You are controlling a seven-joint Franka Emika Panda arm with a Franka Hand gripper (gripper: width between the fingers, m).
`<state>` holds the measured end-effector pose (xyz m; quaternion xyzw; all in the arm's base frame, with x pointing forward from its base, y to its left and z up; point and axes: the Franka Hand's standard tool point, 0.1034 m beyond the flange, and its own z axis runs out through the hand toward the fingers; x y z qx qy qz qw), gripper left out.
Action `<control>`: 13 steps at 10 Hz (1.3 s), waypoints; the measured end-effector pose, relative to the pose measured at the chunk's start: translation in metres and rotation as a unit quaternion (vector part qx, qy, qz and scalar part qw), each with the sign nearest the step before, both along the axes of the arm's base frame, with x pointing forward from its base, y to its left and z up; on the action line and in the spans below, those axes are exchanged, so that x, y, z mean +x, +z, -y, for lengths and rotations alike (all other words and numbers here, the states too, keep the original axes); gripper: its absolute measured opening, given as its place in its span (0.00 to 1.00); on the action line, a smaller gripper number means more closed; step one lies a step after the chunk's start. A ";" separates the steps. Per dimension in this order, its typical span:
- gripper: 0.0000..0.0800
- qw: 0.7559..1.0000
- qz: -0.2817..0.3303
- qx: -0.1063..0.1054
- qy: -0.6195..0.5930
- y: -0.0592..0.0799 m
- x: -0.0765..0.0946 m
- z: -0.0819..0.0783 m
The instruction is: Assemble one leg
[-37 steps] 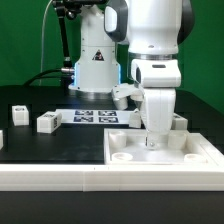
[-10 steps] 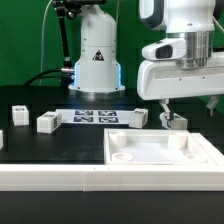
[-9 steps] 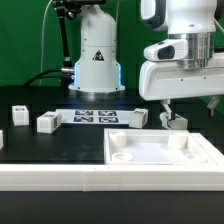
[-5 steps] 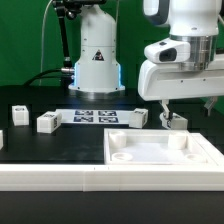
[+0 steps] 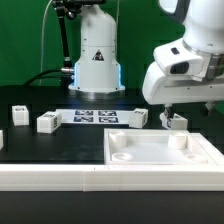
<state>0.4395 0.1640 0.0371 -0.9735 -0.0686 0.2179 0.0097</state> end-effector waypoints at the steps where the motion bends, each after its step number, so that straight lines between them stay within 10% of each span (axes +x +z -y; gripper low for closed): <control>1: 0.81 0.999 -0.039 -0.008 0.003 -0.003 -0.009 0.002; 10: 0.81 0.952 -0.300 -0.059 0.009 -0.036 -0.043 0.009; 13: 0.51 0.952 -0.299 -0.059 0.009 -0.035 -0.043 0.009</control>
Offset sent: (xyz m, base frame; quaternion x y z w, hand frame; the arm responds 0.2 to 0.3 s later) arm -0.0234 -0.0047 -0.0270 -0.0688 -0.1489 0.1014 0.9812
